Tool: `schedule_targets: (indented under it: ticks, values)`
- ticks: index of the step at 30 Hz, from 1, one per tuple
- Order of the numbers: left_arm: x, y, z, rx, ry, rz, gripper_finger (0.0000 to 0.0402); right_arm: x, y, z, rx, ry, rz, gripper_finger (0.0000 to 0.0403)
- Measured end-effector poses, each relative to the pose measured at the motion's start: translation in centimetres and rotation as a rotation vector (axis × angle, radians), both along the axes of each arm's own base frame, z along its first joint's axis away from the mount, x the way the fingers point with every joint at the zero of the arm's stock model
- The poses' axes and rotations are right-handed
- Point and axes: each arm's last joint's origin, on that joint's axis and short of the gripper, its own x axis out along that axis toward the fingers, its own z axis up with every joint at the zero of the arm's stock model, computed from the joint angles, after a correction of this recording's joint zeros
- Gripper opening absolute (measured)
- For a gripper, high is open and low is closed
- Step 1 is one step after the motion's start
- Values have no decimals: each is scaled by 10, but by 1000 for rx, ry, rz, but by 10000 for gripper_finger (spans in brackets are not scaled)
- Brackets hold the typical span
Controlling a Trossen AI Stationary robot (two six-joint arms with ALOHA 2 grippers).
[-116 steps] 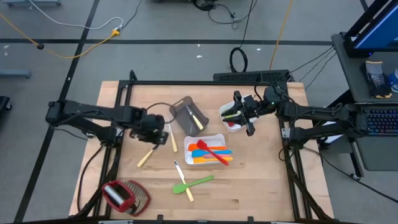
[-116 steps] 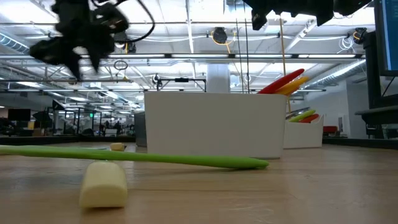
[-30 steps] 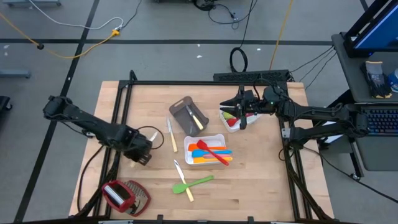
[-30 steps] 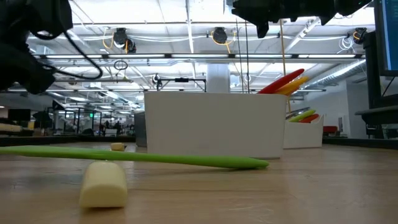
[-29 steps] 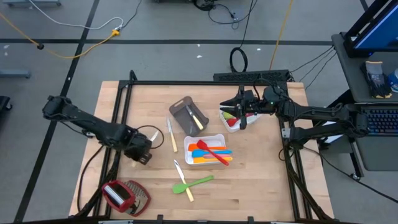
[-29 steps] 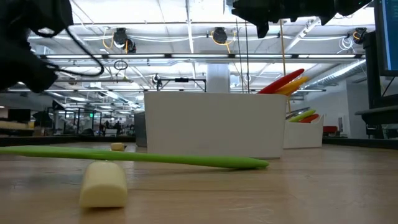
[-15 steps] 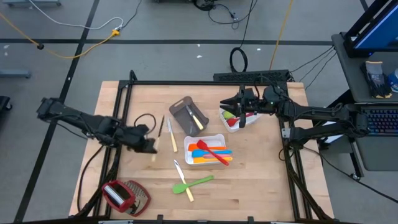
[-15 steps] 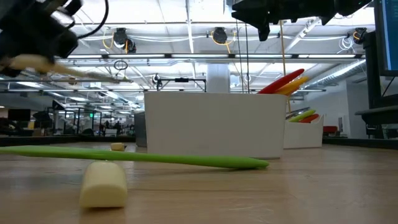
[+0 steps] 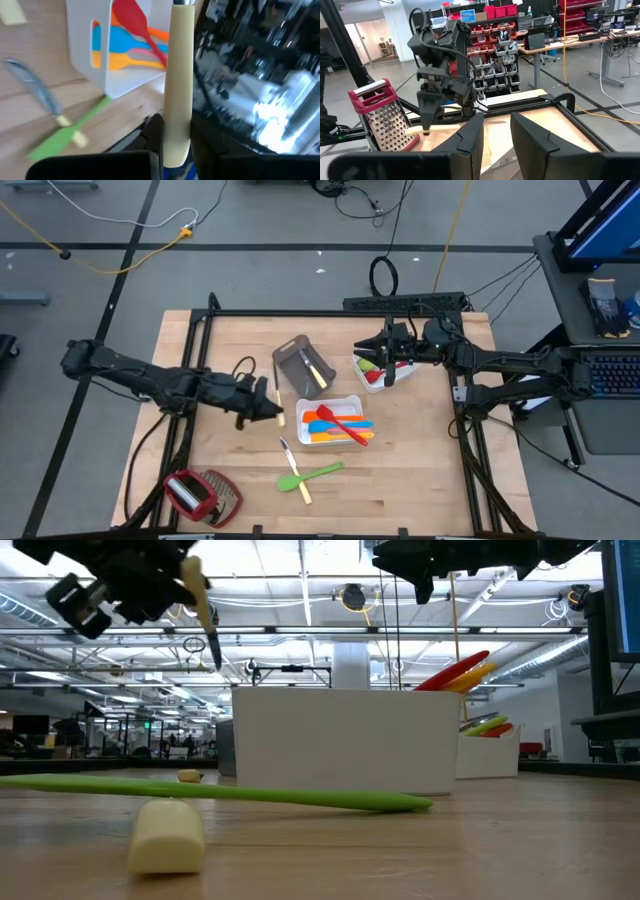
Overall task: Pick & Place Kitchen Items
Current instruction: Put the yellow knife into the black bin
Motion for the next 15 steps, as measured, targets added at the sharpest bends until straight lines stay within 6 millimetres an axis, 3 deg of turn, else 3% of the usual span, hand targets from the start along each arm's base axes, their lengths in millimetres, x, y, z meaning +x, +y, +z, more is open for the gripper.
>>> schedule_targets:
  ticks: [11,15]
  values:
    - [56,16,-24,-202,-112,239,52,0,0,-2,-21,22,1,89]
    - [71,24,-34,-252,-75,278,52,0,0,-3,-56,32,1,89]
